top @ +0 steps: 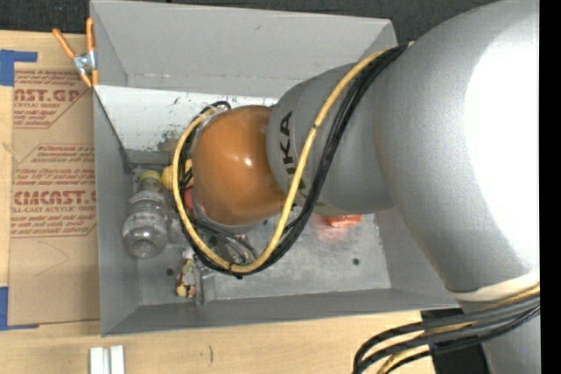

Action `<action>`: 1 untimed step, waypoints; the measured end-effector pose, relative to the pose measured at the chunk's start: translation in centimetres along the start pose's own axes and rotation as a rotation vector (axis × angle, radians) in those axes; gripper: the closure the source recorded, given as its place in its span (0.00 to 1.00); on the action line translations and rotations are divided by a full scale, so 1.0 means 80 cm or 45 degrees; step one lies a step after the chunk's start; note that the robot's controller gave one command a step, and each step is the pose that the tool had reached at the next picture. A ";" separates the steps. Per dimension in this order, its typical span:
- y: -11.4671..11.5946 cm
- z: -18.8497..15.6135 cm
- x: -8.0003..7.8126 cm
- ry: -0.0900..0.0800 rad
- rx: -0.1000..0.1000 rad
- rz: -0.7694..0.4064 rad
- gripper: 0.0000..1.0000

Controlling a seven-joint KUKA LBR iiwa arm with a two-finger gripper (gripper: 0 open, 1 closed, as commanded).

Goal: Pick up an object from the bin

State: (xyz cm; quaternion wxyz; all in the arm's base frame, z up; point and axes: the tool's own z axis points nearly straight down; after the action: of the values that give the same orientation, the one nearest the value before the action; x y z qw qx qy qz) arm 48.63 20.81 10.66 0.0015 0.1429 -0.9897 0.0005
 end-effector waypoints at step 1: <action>-0.004 -0.032 0.009 -0.015 -0.001 -0.218 0.00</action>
Offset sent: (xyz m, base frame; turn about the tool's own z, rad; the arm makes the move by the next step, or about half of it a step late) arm -0.0068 -0.0144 -0.0366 -0.2333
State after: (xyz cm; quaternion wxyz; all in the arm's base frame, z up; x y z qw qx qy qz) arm 48.01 20.27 13.18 -0.0042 0.2272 -0.9738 -0.0010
